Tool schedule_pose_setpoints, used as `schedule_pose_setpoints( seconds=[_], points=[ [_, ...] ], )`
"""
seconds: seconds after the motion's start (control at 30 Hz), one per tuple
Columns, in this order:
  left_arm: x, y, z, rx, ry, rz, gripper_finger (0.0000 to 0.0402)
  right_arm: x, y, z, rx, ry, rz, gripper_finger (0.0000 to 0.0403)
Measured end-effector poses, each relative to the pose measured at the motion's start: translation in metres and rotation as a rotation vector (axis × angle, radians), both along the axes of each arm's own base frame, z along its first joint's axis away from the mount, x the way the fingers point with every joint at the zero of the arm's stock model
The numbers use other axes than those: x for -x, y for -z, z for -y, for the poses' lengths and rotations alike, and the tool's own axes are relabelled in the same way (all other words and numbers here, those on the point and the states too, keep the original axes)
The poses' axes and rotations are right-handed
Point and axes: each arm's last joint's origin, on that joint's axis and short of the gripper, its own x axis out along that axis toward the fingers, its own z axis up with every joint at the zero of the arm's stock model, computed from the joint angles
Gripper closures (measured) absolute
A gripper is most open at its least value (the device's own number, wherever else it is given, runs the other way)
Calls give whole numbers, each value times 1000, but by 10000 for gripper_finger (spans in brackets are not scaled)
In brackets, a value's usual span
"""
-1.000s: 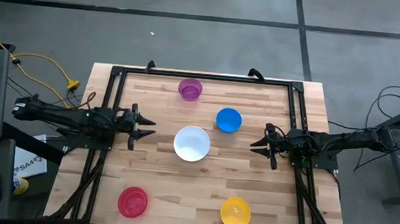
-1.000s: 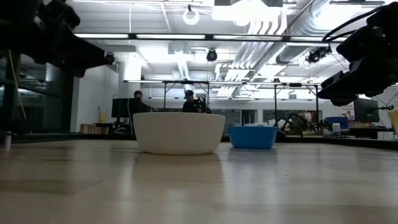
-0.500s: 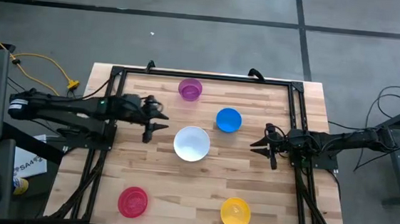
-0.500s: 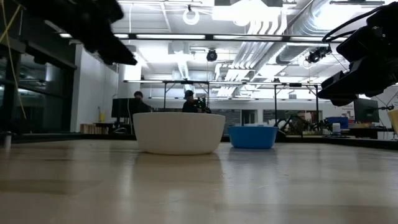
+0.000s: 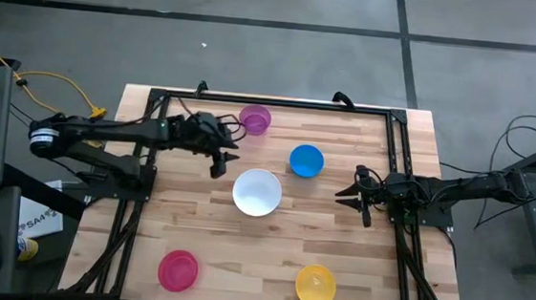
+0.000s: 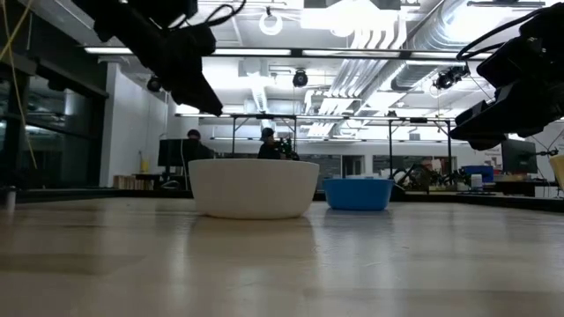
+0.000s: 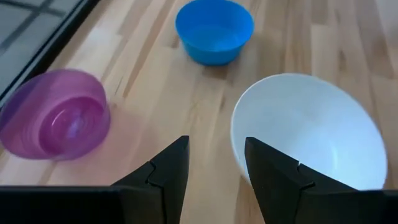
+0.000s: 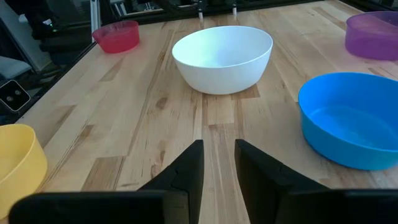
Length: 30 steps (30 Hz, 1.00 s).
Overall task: Nest bowls inside each other
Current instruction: Stack the purple bowl into the white bowl
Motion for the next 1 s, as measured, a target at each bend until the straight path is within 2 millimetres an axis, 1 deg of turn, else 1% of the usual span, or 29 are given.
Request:
schedule_pose_setpoints(
  seconds=[0.23,0.4,0.57,0.67,0.87,1.0],
  points=[
    [-14,-15,-25,-6,18,-101,245,0,0,0,0,0,0,319],
    [-19,-9,-41,18,54,-151,245,0,0,0,0,0,0,319],
    [-19,5,-59,73,98,-188,245,0,0,0,0,0,0,319],
    [-19,10,-67,71,121,-194,245,0,0,0,0,0,0,319],
    [-15,15,-78,19,156,-222,245,0,0,0,0,0,0,319],
    [-10,14,-83,-4,168,-246,245,0,0,0,0,0,0,319]
  ],
)
